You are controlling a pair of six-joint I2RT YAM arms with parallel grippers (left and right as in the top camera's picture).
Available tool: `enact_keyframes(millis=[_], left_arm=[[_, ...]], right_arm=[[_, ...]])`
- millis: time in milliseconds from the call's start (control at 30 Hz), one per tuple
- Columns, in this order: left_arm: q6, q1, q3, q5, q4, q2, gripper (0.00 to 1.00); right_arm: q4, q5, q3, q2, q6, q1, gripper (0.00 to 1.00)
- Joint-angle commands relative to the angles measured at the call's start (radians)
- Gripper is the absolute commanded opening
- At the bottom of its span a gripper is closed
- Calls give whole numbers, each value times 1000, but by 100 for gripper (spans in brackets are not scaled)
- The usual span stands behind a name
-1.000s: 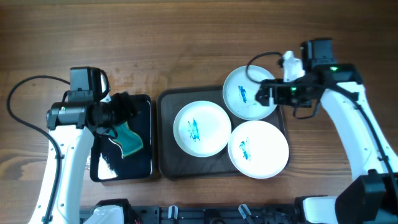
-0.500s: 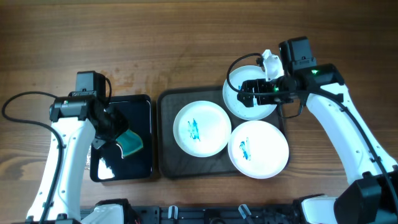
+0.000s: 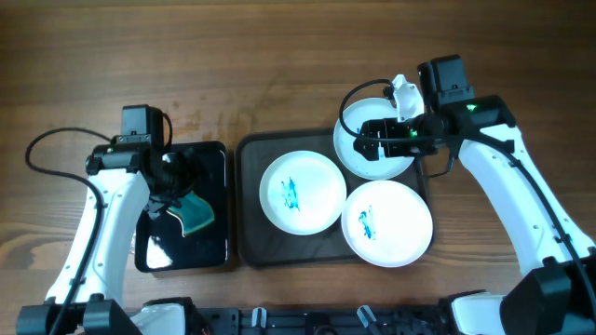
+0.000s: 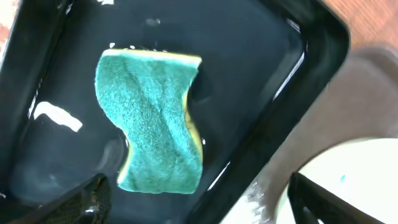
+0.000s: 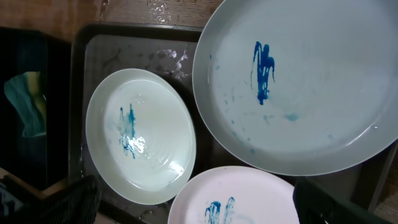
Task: Clean dirty plates on tray and stack at the side
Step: 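Grasp the green sponge with the left gripper and lift it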
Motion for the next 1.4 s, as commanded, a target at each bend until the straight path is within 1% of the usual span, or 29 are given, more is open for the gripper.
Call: enact_keyframes(millis=[0,33,100,233,267,333,367,400,567,667,933,1033,1067,1100,1233,1300,1367], left_arm=[[133,9,-6,-18,-23,10,51],[126,9,-6,-32,-30,10,51],[126,9,-6,-76,-55,19,59],[86,9,-6,-71,-99,65,71],[80,9,-6,-75,-109,83,72],[79,9,-6,-75,-116,121,67],[71,9,-6,-75,-115,143,62],[62,9,-6,-75,-112,158,60],[53,9,-6,-74,-93,219,54],[44,9,-6,-75,-70,255,57],[17,9,-6,-75,9,304,59],[-3,11,-6,-75,26,306,53],[-3,15,-6,-75,31,306,46],[-3,21,-6,-75,31,306,37],[-3,37,-6,-75,31,306,13],[-3,43,-6,-75,31,306,6],[-3,44,-6,-75,32,306,4]], right_arm=[[-1,-24,27,2,-10,1,100],[-1,-31,27,2,-17,1,100],[-1,-67,27,2,-51,1,100],[-1,-69,27,2,-52,1,100],[-1,-69,27,2,-52,1,100],[0,-69,27,2,-52,1,100],[0,-69,27,2,-52,1,100],[0,-69,27,2,-52,1,100],[0,-69,27,2,-52,1,100],[0,-69,27,2,-52,1,100],[0,-69,27,2,-52,1,100],[0,-69,27,2,-52,1,100],[0,-69,27,2,-53,1,100],[0,-69,27,2,-52,1,100],[0,-68,27,2,-52,1,100],[0,-68,27,2,-53,0,100],[0,-68,27,2,-53,0,100]])
